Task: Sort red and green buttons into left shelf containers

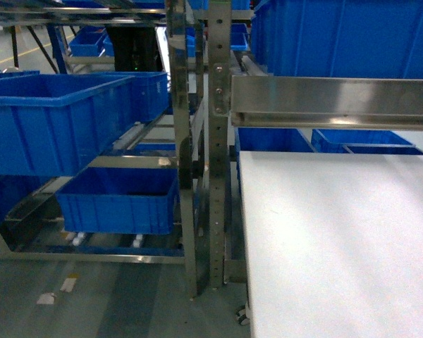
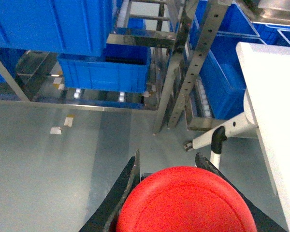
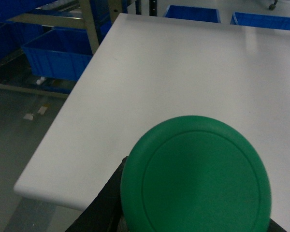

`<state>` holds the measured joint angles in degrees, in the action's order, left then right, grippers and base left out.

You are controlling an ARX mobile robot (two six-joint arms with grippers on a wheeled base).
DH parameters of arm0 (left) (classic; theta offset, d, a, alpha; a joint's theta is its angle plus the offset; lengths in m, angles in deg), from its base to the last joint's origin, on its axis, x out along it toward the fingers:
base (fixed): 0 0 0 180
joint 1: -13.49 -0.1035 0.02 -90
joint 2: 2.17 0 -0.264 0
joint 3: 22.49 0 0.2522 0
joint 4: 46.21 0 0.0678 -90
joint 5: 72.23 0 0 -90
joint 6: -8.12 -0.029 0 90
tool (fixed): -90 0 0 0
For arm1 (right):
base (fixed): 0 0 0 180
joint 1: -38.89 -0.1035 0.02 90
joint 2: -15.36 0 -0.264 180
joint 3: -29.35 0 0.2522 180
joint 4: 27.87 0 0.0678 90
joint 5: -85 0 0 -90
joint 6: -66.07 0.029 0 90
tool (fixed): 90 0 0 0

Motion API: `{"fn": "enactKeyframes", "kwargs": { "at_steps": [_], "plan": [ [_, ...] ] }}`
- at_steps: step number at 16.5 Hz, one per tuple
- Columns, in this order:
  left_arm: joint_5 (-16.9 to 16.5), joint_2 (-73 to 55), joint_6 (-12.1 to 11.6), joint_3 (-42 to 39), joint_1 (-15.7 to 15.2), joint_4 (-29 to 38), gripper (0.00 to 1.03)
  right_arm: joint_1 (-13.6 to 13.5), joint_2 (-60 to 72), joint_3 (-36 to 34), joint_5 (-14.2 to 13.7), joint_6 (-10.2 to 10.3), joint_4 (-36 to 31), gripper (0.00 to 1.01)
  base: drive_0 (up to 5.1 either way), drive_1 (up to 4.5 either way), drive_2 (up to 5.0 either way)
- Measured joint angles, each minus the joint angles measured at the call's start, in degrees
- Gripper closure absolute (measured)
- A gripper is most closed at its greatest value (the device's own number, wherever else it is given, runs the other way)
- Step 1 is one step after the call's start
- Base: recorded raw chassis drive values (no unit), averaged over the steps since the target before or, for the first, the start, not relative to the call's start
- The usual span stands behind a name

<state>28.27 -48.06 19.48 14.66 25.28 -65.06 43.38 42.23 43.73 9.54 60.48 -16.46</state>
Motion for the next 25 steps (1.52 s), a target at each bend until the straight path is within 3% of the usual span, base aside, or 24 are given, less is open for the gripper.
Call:
{"fn": "enactKeyframes", "kwargs": {
  "at_steps": [25],
  "plan": [
    [0.0,-0.02,0.0,-0.02,0.04,-0.04,0.75,0.0,0.02,0.0,0.02,0.0,-0.09,0.67,-4.9,1.92,3.0]
  ]
}}
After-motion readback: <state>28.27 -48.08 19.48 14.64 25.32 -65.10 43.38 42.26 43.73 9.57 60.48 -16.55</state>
